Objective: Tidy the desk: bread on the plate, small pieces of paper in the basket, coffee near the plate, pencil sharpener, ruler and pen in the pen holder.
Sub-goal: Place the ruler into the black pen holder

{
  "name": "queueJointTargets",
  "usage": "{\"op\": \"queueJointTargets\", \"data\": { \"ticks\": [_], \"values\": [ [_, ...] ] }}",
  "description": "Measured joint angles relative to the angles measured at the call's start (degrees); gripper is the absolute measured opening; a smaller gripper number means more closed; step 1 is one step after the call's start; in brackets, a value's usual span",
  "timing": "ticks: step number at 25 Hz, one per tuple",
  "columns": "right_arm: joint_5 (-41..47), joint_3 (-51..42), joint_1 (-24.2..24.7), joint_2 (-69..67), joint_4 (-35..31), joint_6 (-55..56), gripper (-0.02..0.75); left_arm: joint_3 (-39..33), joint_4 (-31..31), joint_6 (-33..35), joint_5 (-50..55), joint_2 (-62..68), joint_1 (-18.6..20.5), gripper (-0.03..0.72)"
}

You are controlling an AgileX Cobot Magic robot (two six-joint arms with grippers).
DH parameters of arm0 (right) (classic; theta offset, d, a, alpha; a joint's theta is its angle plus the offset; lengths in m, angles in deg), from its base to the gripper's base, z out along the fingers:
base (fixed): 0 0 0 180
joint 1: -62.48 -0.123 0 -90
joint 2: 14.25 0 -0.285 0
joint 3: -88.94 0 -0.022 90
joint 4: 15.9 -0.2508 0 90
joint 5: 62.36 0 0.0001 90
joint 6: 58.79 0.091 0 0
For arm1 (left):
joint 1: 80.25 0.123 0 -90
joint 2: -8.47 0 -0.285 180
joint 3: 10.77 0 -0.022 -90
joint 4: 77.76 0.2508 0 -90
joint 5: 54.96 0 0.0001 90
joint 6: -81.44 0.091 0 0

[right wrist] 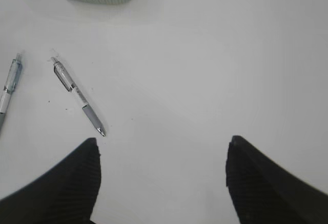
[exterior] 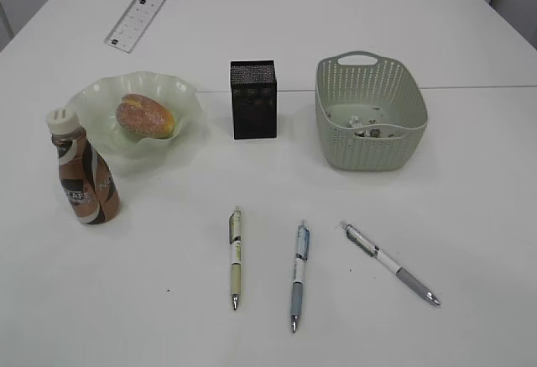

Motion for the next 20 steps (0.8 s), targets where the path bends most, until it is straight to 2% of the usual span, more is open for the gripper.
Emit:
{"op": "queueJointTargets", "data": {
  "ticks": [6,10,14,20],
  "values": [
    [0.0,0.0,0.0,0.0,-0.2,0.0,0.561,-1.1,-6.4,2.3,1.2,-2.6,0.0,0.239],
    [0.0,0.0,0.0,0.0,-1.0,0.0,0.561,-4.7,-7.3,2.8,1.2,-4.8,0.0,0.239],
    [0.0,0.0,0.0,0.0,-1.7,0.0,0.561,-13.3,-7.7,3.1,-0.6,-8.7,0.0,0.239],
    [0.0,0.0,0.0,0.0,-2.0,0.0,0.561,-29.1,-7.9,4.6,-16.2,-17.2,0.0,0.239]
  ]
}}
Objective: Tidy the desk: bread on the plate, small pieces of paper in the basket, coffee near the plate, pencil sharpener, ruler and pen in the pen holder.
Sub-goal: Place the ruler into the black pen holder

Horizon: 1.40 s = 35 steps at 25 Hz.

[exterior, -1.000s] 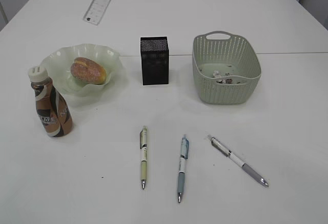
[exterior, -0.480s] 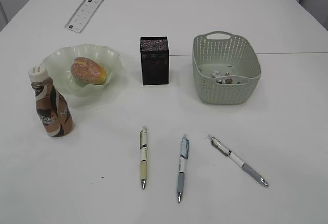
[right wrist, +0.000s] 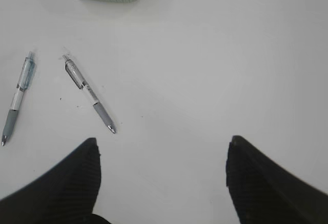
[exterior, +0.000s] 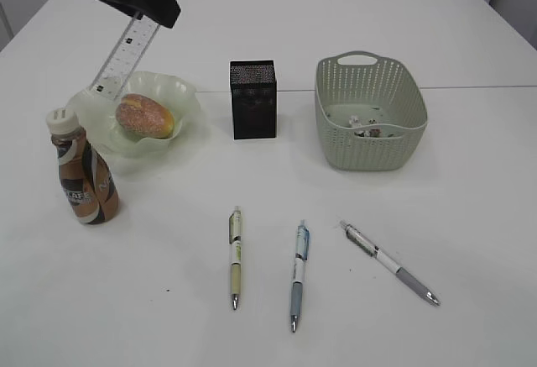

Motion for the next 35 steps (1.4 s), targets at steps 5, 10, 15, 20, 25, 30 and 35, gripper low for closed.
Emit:
{"op": "queueJointTargets", "data": {
  "ticks": [5,10,15,20,25,30,35],
  "values": [
    [0.0,0.0,0.0,0.0,0.0,0.0,0.561,-15.8,0.0,2.4,-24.9,-5.6,0.0,0.239],
    [0.0,0.0,0.0,0.0,-0.1,0.0,0.561,-30.2,0.3,2.9,-55.5,-5.6,0.0,0.239],
    [0.0,0.0,0.0,0.0,-0.1,0.0,0.561,-34.3,0.3,2.9,-78.9,1.0,0.0,0.239],
    [0.0,0.0,0.0,0.0,0.1,0.0,0.561,-32.7,0.3,3.0,-89.9,10.2,0.0,0.239],
    [0.0,0.0,0.0,0.0,1.0,0.0,0.561,-26.3,0.3,3.0,-93.0,17.7,0.0,0.239],
    [0.0,0.0,0.0,0.0,2.7,0.0,0.561,-19.5,0.7,3.0,-92.8,23.0,0.0,0.239],
    [0.0,0.0,0.0,0.0,4.3,0.0,0.561,-13.8,1.0,3.0,-91.7,26.5,0.2,0.239]
  ]
}}
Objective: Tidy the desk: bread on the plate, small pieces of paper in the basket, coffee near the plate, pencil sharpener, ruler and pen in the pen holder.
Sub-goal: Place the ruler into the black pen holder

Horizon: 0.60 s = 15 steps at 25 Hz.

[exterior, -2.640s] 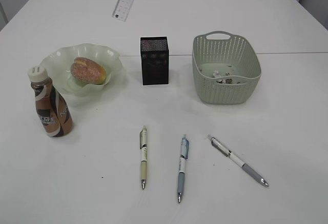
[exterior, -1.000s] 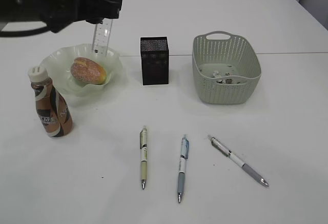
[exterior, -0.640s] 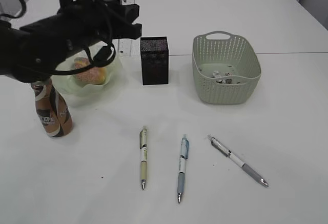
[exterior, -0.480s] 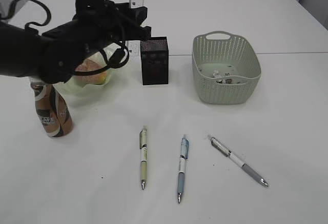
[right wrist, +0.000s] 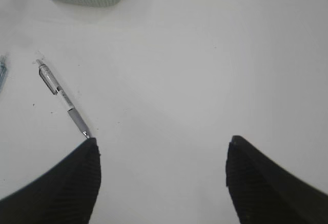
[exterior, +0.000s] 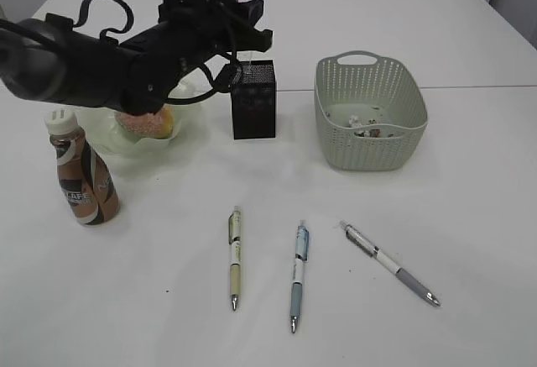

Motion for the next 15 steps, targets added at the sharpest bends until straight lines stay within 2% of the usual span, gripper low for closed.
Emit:
{"op": "queueJointTargets", "data": {
  "ticks": [5,15],
  "values": [
    [0.0,0.0,0.0,0.0,0.7,0.0,0.561,5.9,0.0,0.0,2.1,3.6,0.7,0.239],
    [0.0,0.0,0.0,0.0,1.3,0.0,0.561,12.4,0.1,0.0,4.0,9.5,1.2,0.239]
  ]
}}
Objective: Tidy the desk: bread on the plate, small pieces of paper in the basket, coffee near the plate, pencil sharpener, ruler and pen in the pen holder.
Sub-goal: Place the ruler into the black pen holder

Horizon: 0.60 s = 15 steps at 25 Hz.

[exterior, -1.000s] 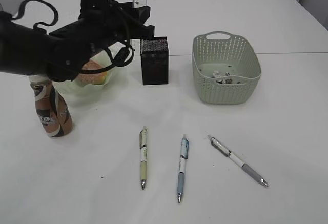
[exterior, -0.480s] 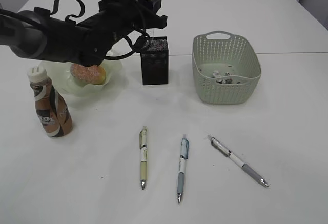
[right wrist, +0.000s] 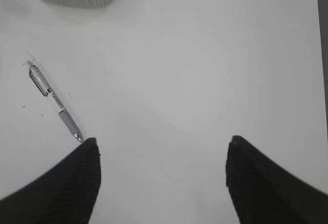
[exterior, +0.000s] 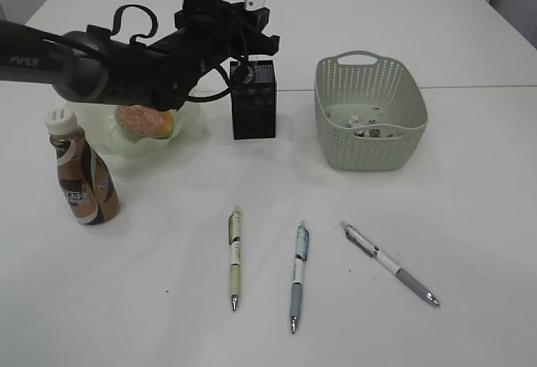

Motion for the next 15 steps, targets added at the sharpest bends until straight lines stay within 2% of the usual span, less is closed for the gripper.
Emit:
{"op": "queueJointTargets", "data": {
  "ticks": [10,15],
  "values": [
    [-0.2,0.0,0.0,0.0,1.2,0.0,0.561,5.8,0.0,-1.1,1.8,5.1,0.7,0.239],
    [-0.5,0.0,0.0,0.0,1.5,0.0,0.561,6.2,0.0,-1.2,2.2,5.8,0.7,0.239]
  ]
}}
